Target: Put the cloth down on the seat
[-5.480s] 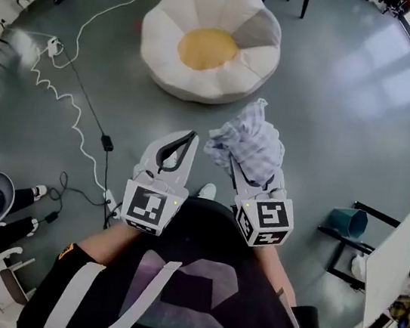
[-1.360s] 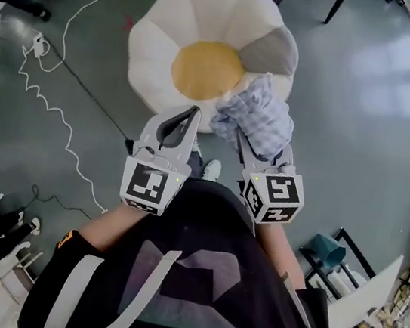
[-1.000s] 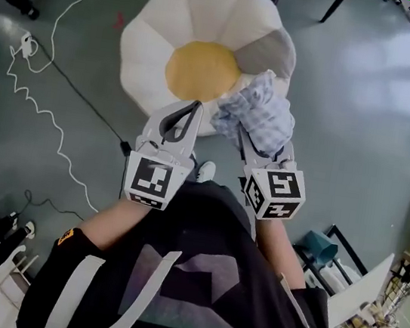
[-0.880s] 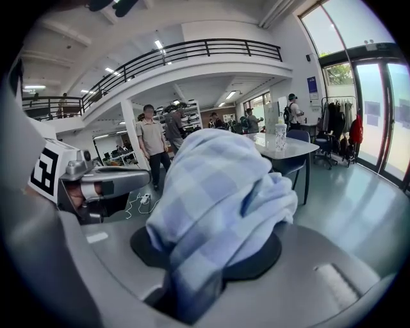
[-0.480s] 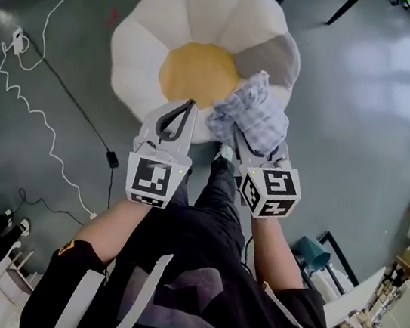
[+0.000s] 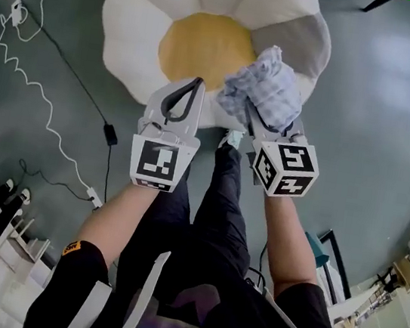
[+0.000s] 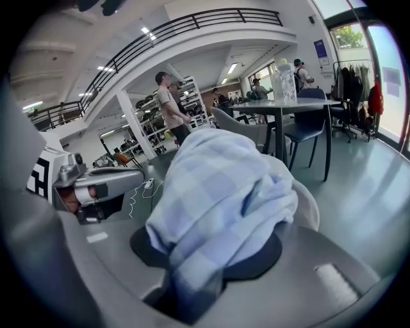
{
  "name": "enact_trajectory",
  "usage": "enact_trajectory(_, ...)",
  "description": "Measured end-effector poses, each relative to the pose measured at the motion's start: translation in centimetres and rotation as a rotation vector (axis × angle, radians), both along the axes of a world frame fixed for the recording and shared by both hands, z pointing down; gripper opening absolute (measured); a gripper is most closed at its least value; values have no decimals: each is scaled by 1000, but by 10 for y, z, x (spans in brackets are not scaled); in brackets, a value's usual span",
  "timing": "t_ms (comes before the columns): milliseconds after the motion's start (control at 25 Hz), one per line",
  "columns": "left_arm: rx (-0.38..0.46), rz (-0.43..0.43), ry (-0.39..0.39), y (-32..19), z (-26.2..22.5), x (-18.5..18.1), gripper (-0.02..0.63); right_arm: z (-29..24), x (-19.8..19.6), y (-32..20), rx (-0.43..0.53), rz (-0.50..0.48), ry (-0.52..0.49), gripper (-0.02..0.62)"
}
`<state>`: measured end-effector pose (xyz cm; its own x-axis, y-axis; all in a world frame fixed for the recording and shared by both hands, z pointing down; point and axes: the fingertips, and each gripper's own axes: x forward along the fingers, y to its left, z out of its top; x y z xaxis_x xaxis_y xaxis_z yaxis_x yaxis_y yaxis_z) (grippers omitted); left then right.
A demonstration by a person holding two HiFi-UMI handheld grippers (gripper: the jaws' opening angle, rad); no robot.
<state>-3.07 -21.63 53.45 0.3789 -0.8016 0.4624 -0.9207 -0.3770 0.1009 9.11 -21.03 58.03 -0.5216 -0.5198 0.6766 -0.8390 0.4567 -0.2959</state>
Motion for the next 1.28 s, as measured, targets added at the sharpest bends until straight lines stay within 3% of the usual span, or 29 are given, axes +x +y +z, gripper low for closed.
enact_trajectory(680, -133, -32, -93, -36, 190, -9, 0, 197, -17, -43, -152, -71, 7, 187)
enact_trajectory(1280, -213, -14, -145, -47, 297, 2, 0, 319, -1, -49, -277, -87, 34, 196)
